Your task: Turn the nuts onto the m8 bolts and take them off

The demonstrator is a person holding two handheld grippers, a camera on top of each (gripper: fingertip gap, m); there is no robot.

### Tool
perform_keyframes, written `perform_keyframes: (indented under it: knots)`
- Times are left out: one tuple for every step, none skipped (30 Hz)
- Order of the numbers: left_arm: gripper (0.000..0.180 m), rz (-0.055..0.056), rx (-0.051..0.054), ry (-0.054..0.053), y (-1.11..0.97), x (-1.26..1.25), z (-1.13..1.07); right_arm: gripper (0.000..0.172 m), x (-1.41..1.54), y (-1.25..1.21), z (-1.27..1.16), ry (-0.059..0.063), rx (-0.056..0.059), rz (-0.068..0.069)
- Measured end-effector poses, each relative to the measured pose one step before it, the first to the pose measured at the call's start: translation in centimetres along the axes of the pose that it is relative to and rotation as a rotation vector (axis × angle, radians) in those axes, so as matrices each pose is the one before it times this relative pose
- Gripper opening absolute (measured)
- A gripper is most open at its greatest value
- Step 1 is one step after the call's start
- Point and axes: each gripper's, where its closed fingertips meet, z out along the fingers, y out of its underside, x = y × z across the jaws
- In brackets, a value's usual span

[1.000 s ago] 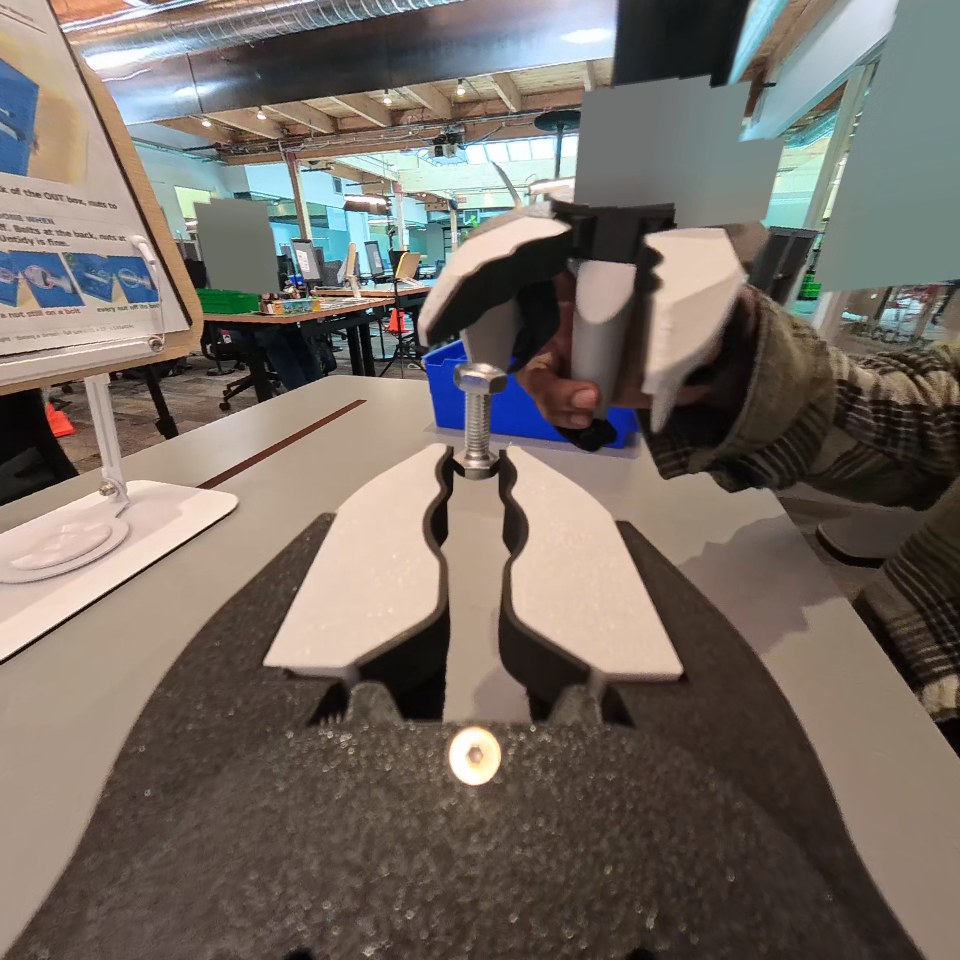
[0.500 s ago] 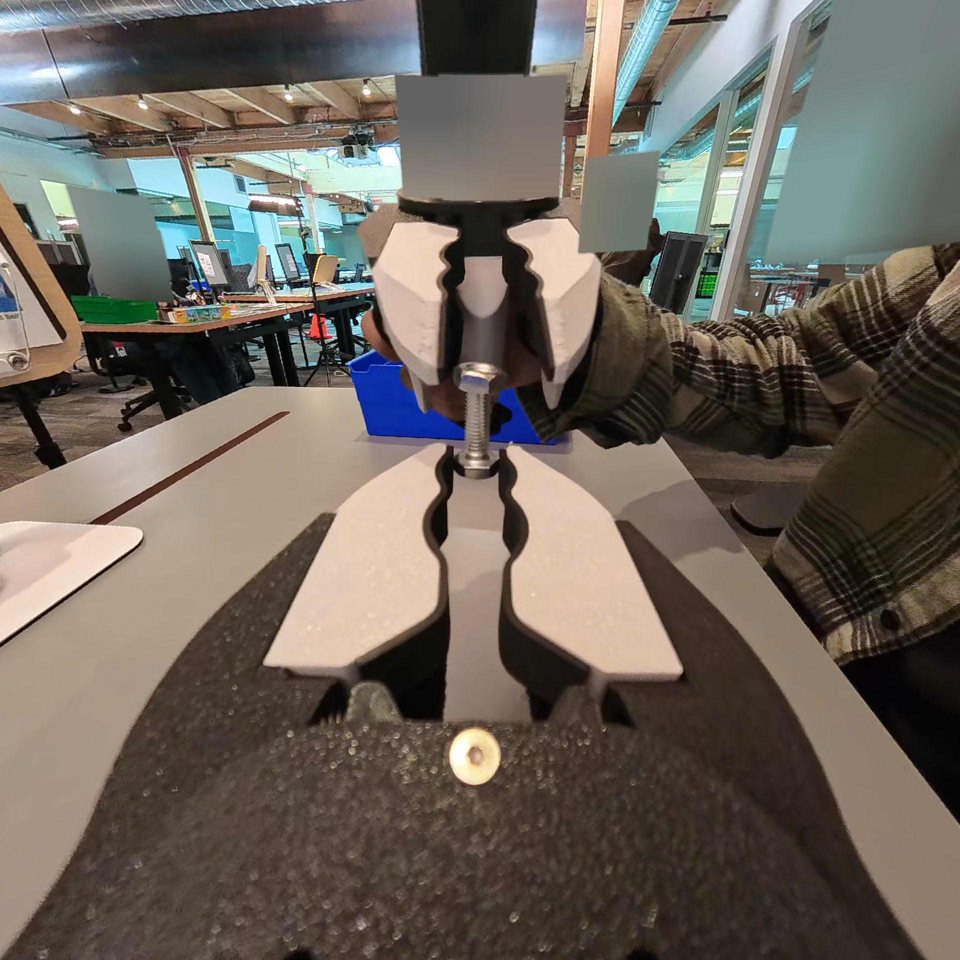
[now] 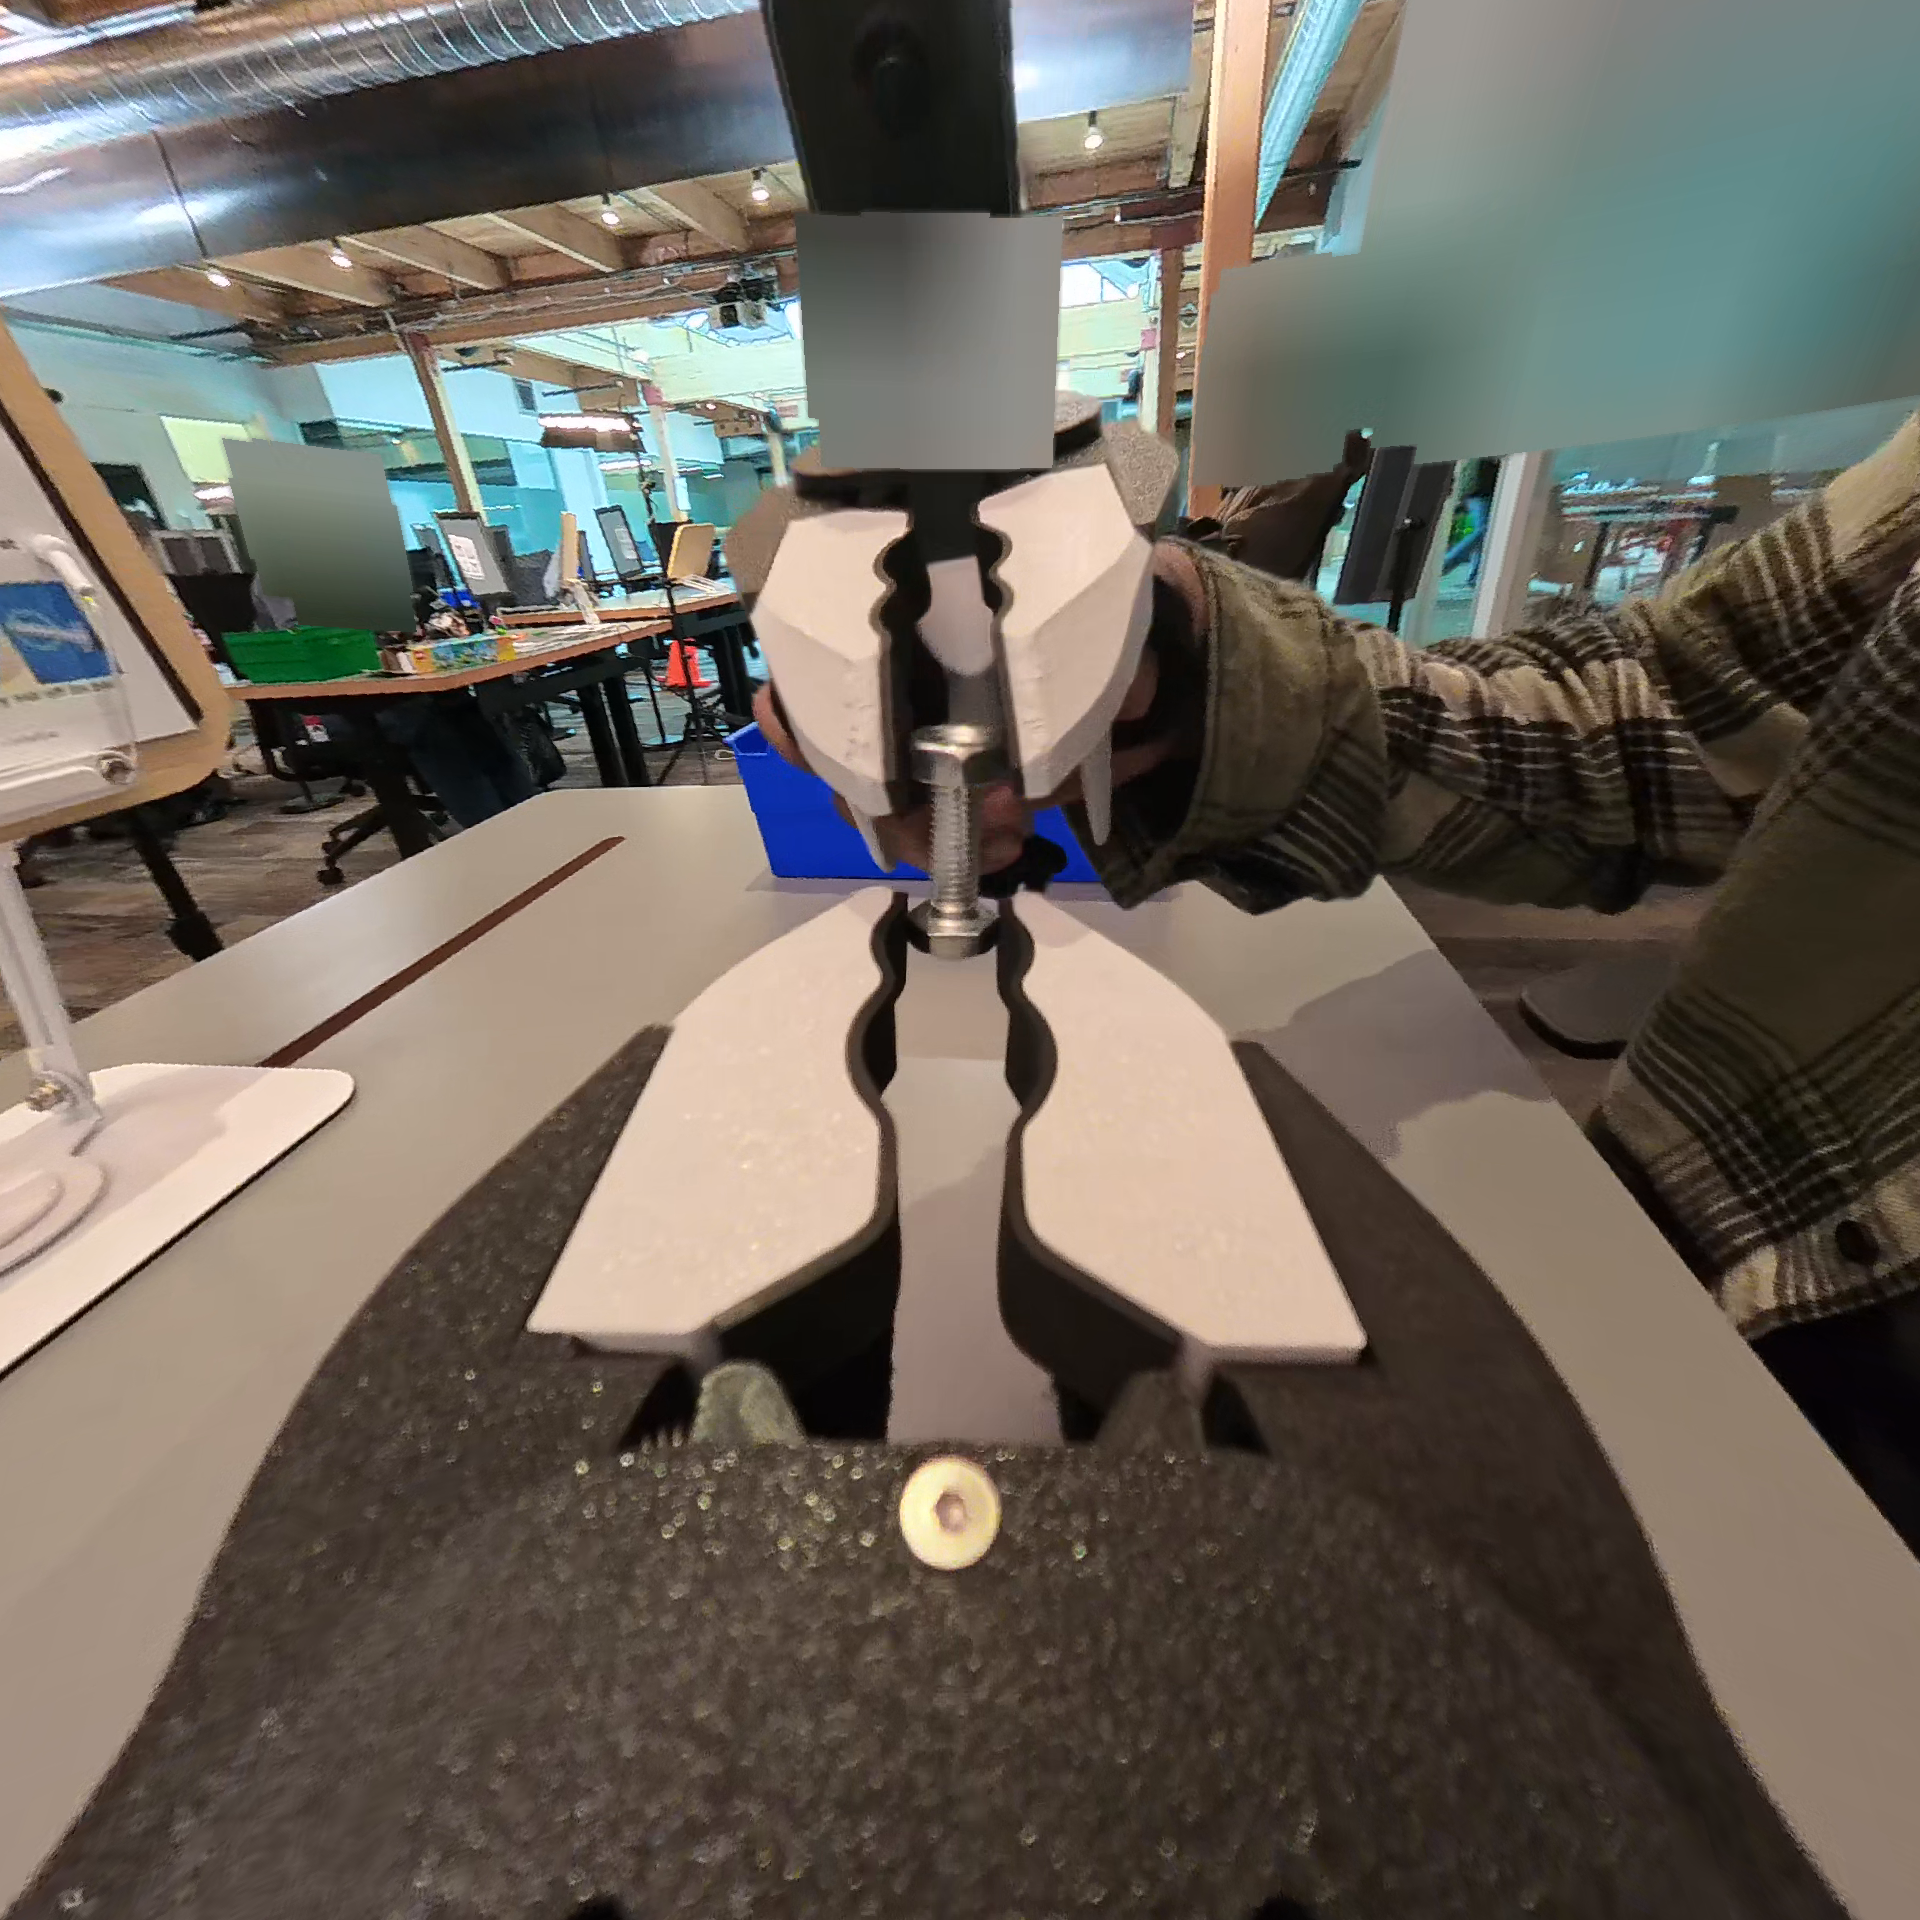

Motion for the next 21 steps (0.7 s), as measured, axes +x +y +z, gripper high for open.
perform_keyframes:
  knots:
    - [0.016,0.0103,-0.0021,-0.0108,-0.015,-0.067,-0.012,0.015,0.028,-0.046,0.01,0.0078,0.0176,0.0184]
    - [0.016,0.0065,-0.0029,-0.0102,0.02,-0.06,-0.002,0.015,0.046,-0.022,0.013,0.0109,0.0147,0.0134]
    - [0.016,0.0041,-0.0009,-0.0092,0.005,-0.069,-0.009,0.015,0.078,-0.008,-0.013,0.0125,0.0121,0.0121]
    - [0.016,0.0023,0.0007,-0.0081,-0.016,-0.073,-0.016,0.015,0.037,-0.027,-0.019,0.0122,0.0114,0.0116]
    - [0.016,0.0032,0.0015,-0.0127,-0.051,-0.112,-0.031,0.015,0.126,-0.075,-0.039,0.0173,0.0154,0.0148]
    - [0.016,0.0048,0.0013,-0.0153,-0.06,-0.159,-0.043,0.015,0.147,-0.097,-0.051,0.0188,0.019,0.0164]
    - [0.016,0.0055,-0.0006,-0.0148,-0.046,-0.149,-0.058,0.015,0.143,-0.076,-0.056,0.0211,0.0205,0.0117]
    - [0.016,0.0052,-0.0038,-0.0162,0.022,-0.18,-0.033,0.015,0.165,-0.047,-0.029,0.0257,0.0187,0.0116]
    - [0.016,0.0049,-0.008,-0.0149,0.081,-0.143,0.015,0.015,0.185,0.014,0.001,0.0286,0.0135,0.0087]
    - [0.016,0.0049,-0.0079,-0.0088,0.101,-0.058,0.043,0.015,0.086,0.051,0.021,0.0234,0.0081,-0.0036]
    - [0.016,0.001,-0.0045,-0.0056,0.078,-0.017,0.049,0.015,0.039,0.056,0.011,0.0208,0.0039,-0.008]
    - [0.016,-0.0021,-0.0024,-0.008,0.032,-0.062,0.04,0.015,0.116,0.006,-0.004,0.0242,0.005,-0.0072]
    - [0.016,0.0012,-0.003,-0.011,0.035,-0.109,-0.008,0.015,0.136,0.014,-0.016,0.0234,0.0045,-0.0025]
    - [0.016,0.0068,-0.0041,-0.0145,0.033,-0.148,-0.033,0.015,0.163,0.018,-0.03,0.0218,0.0031,0.0056]
    - [0.016,0.0104,-0.0057,-0.0174,0.048,-0.169,-0.034,0.015,0.213,0.02,-0.038,0.0271,0.0029,0.0115]
    - [0.016,0.0133,-0.0056,-0.0162,0.028,-0.124,-0.023,0.015,0.152,0.03,-0.016,0.0257,0.0023,0.012]
    - [0.016,0.014,-0.003,-0.0147,-0.014,-0.073,-0.035,0.015,0.023,-0.03,0.011,0.022,0.0052,0.0042]
    - [0.016,0.0134,-0.0026,-0.0118,-0.023,-0.019,-0.017,0.015,-0.078,-0.033,0.061,0.0182,0.0051,-0.0026]
    - [0.016,0.0098,-0.0018,-0.0102,-0.025,-0.032,-0.001,0.015,-0.059,-0.044,0.085,0.0199,0.0037,0.0009]
    - [0.016,0.0029,0.0011,-0.0058,-0.027,-0.032,-0.018,0.015,-0.017,-0.059,0.07,0.018,0.0047,0.0064]
    - [0.016,-0.0042,0.002,0.0004,-0.027,-0.026,-0.022,0.015,-0.06,-0.044,0.076,0.0107,0.0041,0.003]
